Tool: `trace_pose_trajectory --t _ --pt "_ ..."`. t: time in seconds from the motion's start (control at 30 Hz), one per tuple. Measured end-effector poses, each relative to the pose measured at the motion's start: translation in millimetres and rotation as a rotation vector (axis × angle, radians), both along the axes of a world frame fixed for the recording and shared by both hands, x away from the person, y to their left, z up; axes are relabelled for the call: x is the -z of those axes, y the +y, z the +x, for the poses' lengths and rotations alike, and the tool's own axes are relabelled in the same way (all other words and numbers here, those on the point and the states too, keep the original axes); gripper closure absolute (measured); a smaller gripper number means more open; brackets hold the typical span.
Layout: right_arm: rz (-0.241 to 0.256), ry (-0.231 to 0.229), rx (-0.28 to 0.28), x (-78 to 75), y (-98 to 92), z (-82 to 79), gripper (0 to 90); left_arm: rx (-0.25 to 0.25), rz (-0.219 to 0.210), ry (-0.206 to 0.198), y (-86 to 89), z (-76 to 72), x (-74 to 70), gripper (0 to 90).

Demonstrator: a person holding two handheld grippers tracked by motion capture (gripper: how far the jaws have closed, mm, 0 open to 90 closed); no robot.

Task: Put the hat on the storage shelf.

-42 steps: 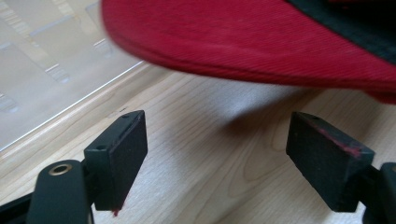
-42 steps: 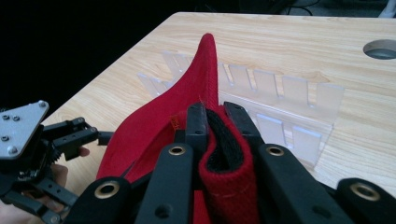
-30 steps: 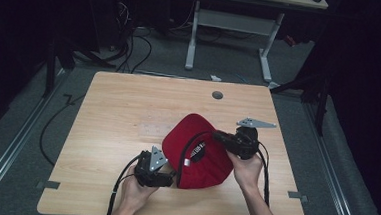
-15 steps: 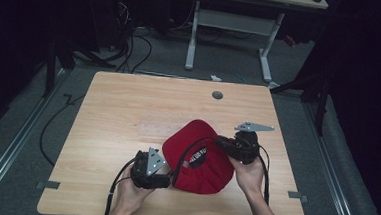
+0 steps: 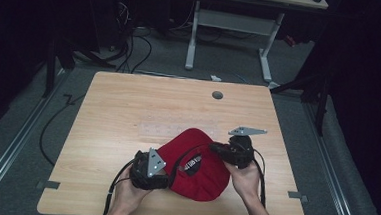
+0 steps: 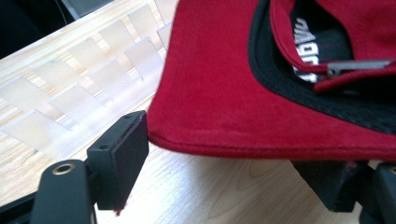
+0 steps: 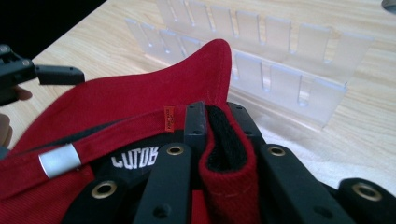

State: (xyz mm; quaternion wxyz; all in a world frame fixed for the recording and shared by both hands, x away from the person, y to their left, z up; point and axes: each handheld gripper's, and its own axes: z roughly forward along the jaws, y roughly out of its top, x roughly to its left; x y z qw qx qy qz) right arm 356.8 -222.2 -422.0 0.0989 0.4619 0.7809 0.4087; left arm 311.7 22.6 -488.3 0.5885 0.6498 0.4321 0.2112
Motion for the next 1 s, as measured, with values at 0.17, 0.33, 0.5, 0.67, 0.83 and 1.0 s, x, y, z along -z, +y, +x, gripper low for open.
trace_pose_trajectory --t 0.17,0.33,0.5,0.67,0.83,1.0 --pt "0.01 0.019 -0.003 4.8 0.3 0.2 80.1 -0.007 0.014 0.011 0.1 0.5 2.0 24.8" --pt "0.025 0.048 -0.017 8.5 2.1 0.1 79.9 -0.022 0.047 0.005 0.1 0.4 2.3 28.4" --pt "0.029 0.061 -0.024 8.9 3.7 -2.3 79.7 -0.023 0.07 0.011 1.3 1.4 1.6 30.1" --pt "0.035 0.085 -0.025 11.8 1.4 -2.4 79.7 -0.011 0.115 -0.013 -3.3 -0.9 3.0 31.5" --pt "0.05 0.101 -0.022 14.4 -2.0 -0.8 79.7 0.014 0.147 -0.04 -7.8 -4.8 4.7 36.8" --pt "0.068 0.126 -0.023 15.6 -3.0 1.5 79.7 0.023 0.163 -0.047 -9.1 -5.4 5.6 39.4"
